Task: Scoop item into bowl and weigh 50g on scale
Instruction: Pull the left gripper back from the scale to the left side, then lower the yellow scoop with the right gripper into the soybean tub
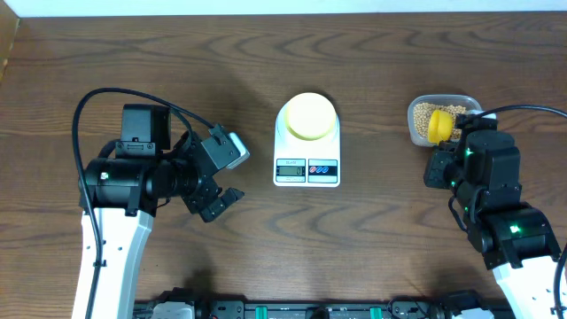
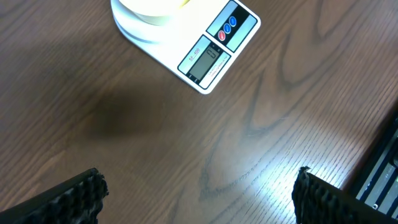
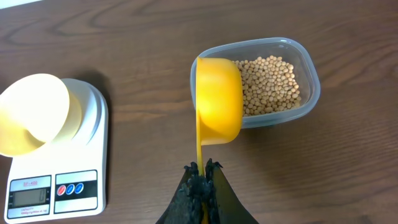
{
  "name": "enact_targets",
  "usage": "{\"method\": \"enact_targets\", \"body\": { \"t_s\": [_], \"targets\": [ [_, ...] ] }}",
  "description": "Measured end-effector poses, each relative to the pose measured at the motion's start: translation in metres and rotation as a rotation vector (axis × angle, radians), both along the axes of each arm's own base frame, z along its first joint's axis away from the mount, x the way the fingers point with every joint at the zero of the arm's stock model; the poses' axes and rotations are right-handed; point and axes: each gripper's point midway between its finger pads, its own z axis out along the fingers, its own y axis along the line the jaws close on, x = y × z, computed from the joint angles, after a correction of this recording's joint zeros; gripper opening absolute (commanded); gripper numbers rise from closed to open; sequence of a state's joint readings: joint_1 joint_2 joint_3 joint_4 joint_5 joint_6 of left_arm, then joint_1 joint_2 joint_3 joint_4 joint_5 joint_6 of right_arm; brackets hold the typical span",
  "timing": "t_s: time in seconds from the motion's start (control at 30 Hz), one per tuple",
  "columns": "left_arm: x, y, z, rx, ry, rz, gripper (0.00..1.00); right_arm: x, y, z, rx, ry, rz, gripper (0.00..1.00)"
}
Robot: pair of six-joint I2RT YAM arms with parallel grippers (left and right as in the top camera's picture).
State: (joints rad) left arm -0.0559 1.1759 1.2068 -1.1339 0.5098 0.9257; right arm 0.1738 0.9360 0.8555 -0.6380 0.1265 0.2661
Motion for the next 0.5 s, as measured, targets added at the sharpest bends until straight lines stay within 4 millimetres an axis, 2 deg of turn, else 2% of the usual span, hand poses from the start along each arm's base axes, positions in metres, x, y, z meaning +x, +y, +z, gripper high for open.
{"method": "enact_targets", "body": {
  "t_s": [0.23,0.5],
  "targets": [
    [0.0000,0.0000,0.0000,0.002,-0.003,-0.006,0.98,-0.0016,-0.0003,-0.0018,-0.002,0.010,0.000,0.01],
    [0.0000,0.0000,0.0000,0.005,-0.007,-0.012,0.98,0.0074,0.0003,0.0065,0.007,-0.037,-0.008,0.01]
  ]
}}
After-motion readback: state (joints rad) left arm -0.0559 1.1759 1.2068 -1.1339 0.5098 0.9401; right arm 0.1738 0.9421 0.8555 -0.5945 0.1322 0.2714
